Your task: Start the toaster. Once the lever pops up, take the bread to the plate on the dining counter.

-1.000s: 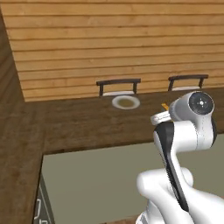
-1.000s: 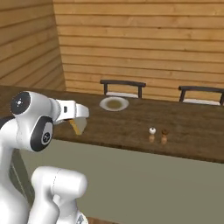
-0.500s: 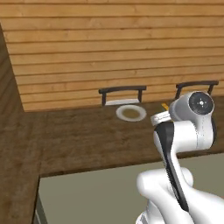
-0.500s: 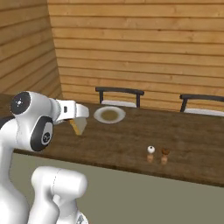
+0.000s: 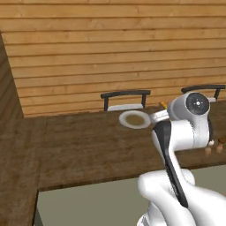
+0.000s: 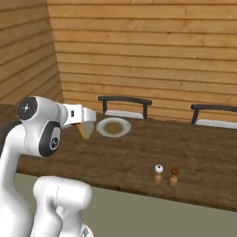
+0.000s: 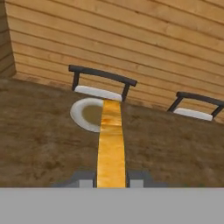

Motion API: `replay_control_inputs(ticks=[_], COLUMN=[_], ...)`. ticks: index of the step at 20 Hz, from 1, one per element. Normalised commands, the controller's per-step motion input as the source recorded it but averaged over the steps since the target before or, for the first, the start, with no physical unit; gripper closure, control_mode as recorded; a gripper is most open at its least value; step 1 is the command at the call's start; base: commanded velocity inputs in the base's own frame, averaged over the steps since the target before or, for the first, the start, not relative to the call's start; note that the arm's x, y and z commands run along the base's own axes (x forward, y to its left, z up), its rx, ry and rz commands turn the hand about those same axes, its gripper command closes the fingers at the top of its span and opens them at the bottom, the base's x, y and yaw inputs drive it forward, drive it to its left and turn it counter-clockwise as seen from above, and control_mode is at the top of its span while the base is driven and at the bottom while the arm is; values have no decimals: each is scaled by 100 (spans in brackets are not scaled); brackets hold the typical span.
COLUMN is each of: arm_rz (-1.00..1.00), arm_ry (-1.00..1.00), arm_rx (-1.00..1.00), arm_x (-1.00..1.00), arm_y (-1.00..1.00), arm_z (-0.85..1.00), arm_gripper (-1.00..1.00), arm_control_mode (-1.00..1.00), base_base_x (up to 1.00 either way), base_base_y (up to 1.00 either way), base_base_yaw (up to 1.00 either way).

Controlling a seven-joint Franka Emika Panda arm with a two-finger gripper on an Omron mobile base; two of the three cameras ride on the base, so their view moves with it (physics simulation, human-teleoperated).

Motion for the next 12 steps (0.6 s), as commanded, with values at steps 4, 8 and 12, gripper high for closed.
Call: replay_control_inputs(ticks=[4,8,12], arm_rz=[0,0,0], arm_ry=[-7,0,0], arm_rx=[6,37,42], arm_x=[34,15,16], arm_y=[-29,-61,-61], arm_z=[-3,0,0], arm_gripper=[100,100,100], arm_control_mode=[-100,-100,-100], base_base_x=[0,0,0], base_base_y=[0,0,0], base_base_yaw=[0,0,0])
